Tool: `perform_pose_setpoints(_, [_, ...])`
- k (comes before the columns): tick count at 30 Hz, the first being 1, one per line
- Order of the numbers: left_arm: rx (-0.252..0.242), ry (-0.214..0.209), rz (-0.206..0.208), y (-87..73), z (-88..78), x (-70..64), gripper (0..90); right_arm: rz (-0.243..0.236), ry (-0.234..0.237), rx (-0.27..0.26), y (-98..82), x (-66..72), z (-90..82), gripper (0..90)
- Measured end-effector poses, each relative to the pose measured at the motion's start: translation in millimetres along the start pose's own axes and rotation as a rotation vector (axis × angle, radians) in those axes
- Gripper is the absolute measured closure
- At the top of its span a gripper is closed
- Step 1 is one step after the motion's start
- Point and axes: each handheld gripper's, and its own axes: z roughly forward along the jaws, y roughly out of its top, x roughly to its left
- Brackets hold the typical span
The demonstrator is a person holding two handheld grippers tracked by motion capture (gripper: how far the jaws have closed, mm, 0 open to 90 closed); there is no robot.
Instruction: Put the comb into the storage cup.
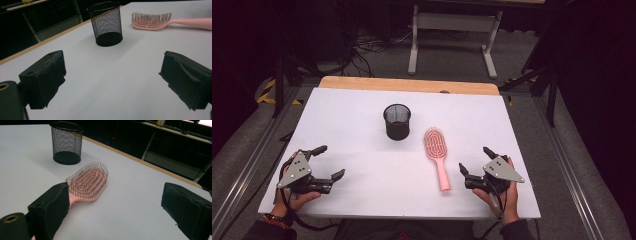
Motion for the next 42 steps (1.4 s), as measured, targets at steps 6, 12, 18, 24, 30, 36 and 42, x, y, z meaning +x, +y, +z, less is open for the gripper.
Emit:
perform_pose_setpoints(6, [0.007,-0.002,0.005,-0.3,2.1,-0.1,6.9,0.019,-0.004,0.038,-2.2,-2.1,3.3,8.7])
perform_pose_setpoints(12, [0.011,-0.001,0.017,-0.6,2.6,-1.7,6.9,0.027,-0.007,0.088,-2.0,-2.6,8.2,8.0])
perform_pose_setpoints(18, [0.004,-0.004,0.024,-0.9,0.2,-3.6,6.9,0.026,0.002,0.140,3.6,0.3,13.0,7.8])
perform_pose_setpoints(24, [0.001,-0.009,0.021,-0.1,1.3,-4.6,6.9,0.098,0.095,0.171,15.5,2.5,20.7,7.8])
perform_pose_setpoints(30, [0.011,-0.012,0.032,0.9,2.6,-8.3,7.5,0.208,0.166,0.290,24.6,11.4,48.3,12.0])
perform_pose_setpoints(36, [0.030,-0.019,0.054,1.0,4.5,-11.4,8.0,0.224,0.156,0.482,39.0,26.9,84.8,15.0])
perform_pose_setpoints(42, [0.035,-0.025,0.034,-0.9,3.5,-9.0,8.3,0.254,0.094,0.676,36.2,24.1,108.3,18.9])
